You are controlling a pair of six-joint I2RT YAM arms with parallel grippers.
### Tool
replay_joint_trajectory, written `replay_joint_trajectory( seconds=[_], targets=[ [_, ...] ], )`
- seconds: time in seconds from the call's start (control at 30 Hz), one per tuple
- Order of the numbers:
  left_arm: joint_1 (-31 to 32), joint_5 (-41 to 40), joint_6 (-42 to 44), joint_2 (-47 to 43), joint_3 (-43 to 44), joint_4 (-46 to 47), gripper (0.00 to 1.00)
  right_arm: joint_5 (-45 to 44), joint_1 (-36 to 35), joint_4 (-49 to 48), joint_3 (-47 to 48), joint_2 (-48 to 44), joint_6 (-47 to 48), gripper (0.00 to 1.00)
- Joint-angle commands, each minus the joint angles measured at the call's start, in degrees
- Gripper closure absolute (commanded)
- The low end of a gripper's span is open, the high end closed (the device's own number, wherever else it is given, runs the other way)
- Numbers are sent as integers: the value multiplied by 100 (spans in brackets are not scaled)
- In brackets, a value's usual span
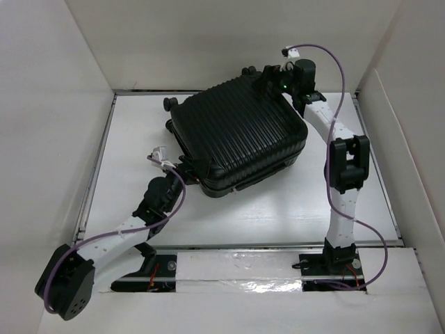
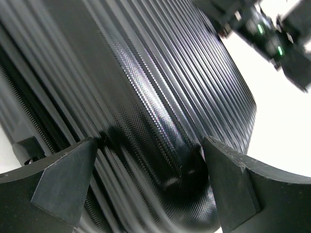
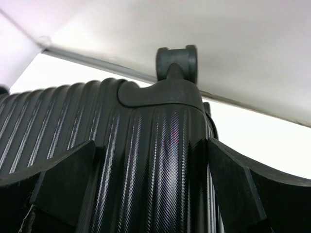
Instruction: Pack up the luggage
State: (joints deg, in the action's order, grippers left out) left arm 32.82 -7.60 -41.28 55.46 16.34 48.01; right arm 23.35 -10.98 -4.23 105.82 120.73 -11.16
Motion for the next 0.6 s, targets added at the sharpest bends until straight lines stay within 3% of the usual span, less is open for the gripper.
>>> replay_joint_trajectory(
  seconds=[0.0,0.1,0.23,0.43,0.57],
  targets=[
    [761,567,-135,-359,-95,-590,15,1813,-1046,1080,1052,222,-308,0],
    [813,575,-214,-606,-105,-696,16,1997,-994,1336,2104,653,-526,0],
    [814,724,-205,-511,-52,-583,16,2288,-941,1320,2662,804,-783,0],
    [814,874,-126,-97,168,-415,14,2095,-731,1090,2268,-302,-266,0],
    [814,621,-74,-53,282,-441,14,1743,-511,933,1359,-1427,210,0]
  ],
)
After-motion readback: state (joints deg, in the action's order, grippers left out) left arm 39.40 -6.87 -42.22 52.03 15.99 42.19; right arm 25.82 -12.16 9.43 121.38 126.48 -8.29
